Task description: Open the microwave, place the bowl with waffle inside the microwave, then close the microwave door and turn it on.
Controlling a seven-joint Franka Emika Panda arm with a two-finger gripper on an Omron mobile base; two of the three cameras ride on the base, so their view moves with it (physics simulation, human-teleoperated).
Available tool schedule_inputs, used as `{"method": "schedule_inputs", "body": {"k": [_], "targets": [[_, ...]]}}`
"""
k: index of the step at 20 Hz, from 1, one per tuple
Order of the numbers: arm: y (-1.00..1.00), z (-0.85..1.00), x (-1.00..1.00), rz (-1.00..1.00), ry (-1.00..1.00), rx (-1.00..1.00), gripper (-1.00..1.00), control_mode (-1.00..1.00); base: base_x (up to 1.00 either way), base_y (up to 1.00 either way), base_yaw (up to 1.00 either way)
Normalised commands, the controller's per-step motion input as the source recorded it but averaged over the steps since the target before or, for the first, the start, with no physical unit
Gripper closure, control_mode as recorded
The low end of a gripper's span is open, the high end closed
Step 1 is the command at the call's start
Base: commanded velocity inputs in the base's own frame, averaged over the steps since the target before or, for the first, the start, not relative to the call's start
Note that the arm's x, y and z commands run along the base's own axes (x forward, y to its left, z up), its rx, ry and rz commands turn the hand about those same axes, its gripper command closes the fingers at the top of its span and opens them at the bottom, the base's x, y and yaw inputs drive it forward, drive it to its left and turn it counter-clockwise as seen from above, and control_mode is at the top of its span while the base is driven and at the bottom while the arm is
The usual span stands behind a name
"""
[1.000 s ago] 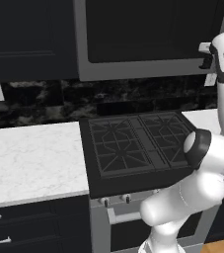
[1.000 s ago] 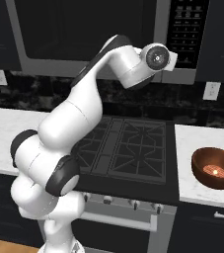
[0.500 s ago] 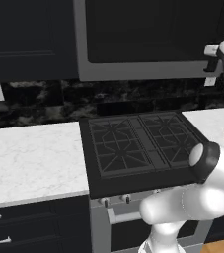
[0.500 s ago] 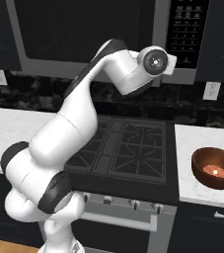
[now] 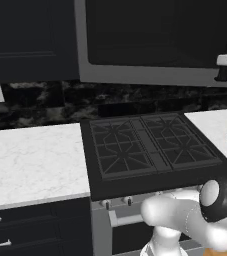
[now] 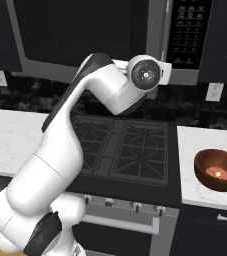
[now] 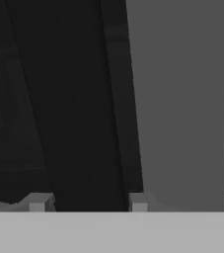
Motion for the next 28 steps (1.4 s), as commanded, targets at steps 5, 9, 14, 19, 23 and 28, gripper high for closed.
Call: {"method": "schedule_inputs", "body": {"k": [5,9,14,19,23,28], "targets": [[0.00,0.32,-1.00,0.01,0.00,-0.07,1.00,-1.00,0.00,0.00,0.00],[0.06,0.40,-0.89,0.00,0.00,-0.08,-1.00,-1.00,0.00,0.00,0.00],[0.08,0.51,-0.71,0.00,0.00,-0.08,-1.00,-1.00,0.00,0.00,0.00],[-0.14,0.51,-0.81,0.00,0.01,-0.02,-1.00,-1.00,0.00,0.00,0.00],[-0.59,0.01,-0.15,0.00,0.00,0.00,-1.00,-1.00,0.00,0.00,0.00],[-0.59,-0.26,0.00,0.07,-0.11,-0.07,-1.00,-1.00,0.00,0.00,0.00]]}}
